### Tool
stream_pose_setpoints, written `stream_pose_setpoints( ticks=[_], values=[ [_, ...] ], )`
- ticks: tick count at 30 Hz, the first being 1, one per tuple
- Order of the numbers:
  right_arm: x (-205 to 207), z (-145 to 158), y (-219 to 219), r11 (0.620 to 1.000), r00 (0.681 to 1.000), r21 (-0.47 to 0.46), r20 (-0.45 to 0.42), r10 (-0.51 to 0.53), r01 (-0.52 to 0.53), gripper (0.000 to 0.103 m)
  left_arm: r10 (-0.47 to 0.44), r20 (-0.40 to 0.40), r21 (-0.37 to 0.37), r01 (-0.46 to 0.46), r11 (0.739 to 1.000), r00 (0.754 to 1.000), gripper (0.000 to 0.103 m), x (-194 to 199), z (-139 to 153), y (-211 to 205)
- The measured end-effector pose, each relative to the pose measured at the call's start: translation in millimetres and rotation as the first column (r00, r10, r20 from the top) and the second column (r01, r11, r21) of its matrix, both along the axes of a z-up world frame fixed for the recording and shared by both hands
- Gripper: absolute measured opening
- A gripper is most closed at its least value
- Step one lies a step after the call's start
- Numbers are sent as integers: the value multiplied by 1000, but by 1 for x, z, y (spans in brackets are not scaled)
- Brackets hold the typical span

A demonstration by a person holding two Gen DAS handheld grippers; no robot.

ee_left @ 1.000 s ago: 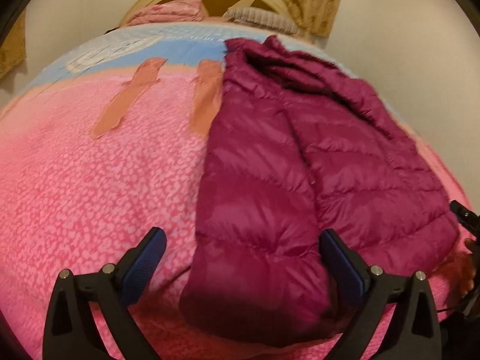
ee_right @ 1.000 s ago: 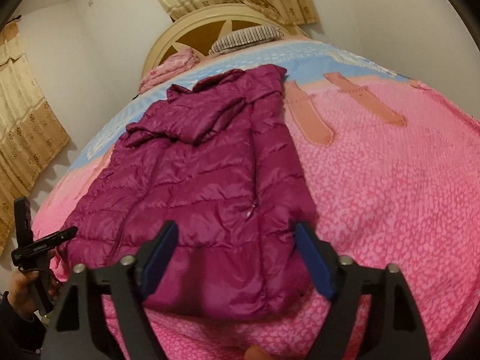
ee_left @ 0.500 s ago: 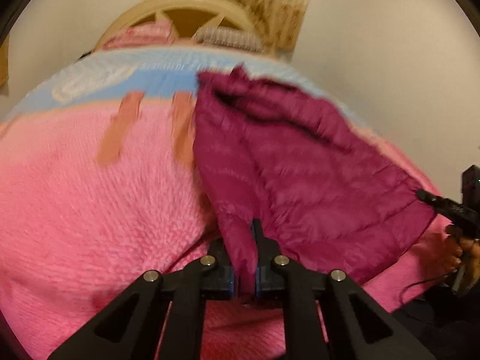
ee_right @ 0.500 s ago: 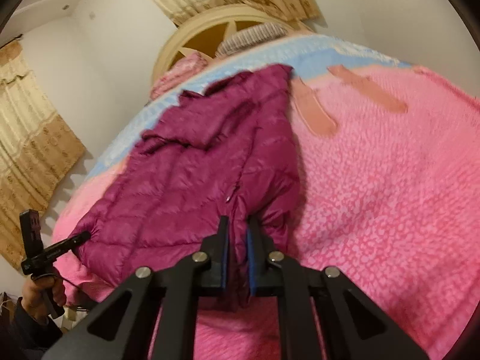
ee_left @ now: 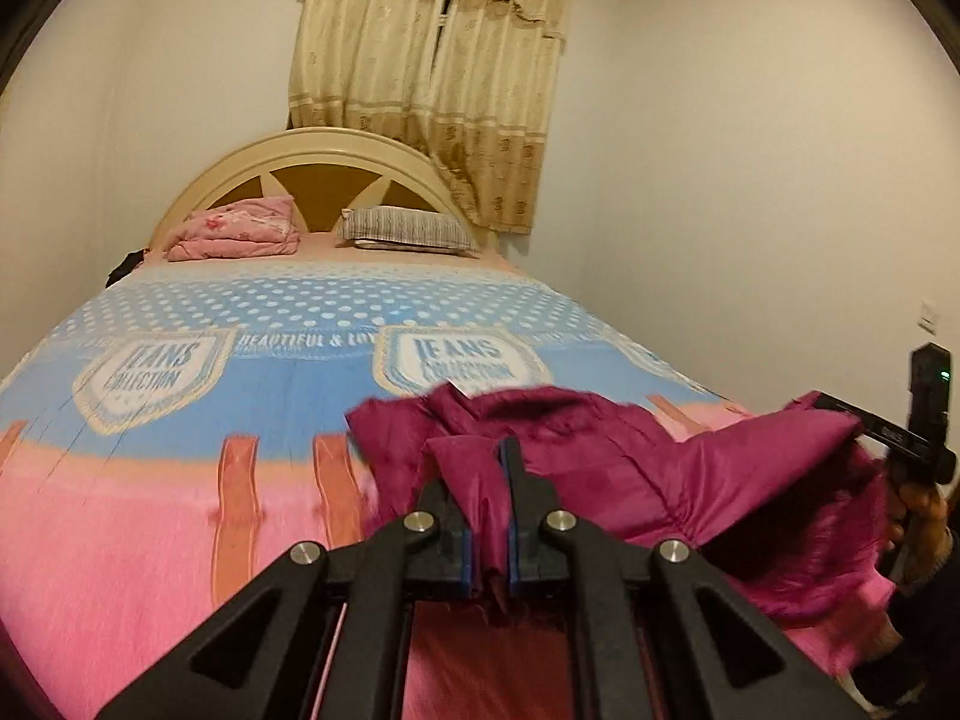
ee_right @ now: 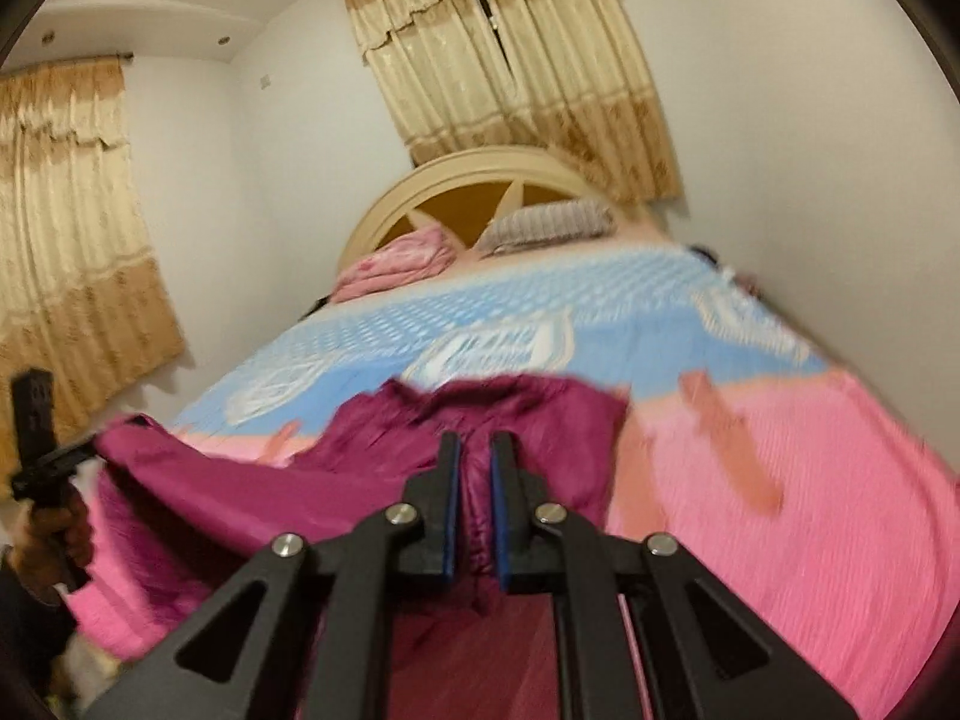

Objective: Fold large clothes

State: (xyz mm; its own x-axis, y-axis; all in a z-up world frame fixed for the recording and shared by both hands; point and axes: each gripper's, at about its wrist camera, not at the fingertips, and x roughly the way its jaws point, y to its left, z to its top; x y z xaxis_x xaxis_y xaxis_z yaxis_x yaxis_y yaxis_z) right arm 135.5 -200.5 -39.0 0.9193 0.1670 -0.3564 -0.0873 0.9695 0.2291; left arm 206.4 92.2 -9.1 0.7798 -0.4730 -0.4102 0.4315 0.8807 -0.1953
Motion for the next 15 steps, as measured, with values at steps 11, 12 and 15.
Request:
stream_pose_setpoints(
  ticks=[11,12,15],
  values=[
    [133,-22,-36,993,995,83,-62,-75,80,15,106,-148,-44,-114,993,983,18,130,-31,-5],
    [138,-23,-39,993,994,86,-69,-80,86,15,118,-141,-55,-126,990,983,24,136,-30,-4],
    [163,-29,-49,989,989,79,-88,-117,124,15,301,-66,-34,-303,952,952,102,154,-23,2]
  ],
)
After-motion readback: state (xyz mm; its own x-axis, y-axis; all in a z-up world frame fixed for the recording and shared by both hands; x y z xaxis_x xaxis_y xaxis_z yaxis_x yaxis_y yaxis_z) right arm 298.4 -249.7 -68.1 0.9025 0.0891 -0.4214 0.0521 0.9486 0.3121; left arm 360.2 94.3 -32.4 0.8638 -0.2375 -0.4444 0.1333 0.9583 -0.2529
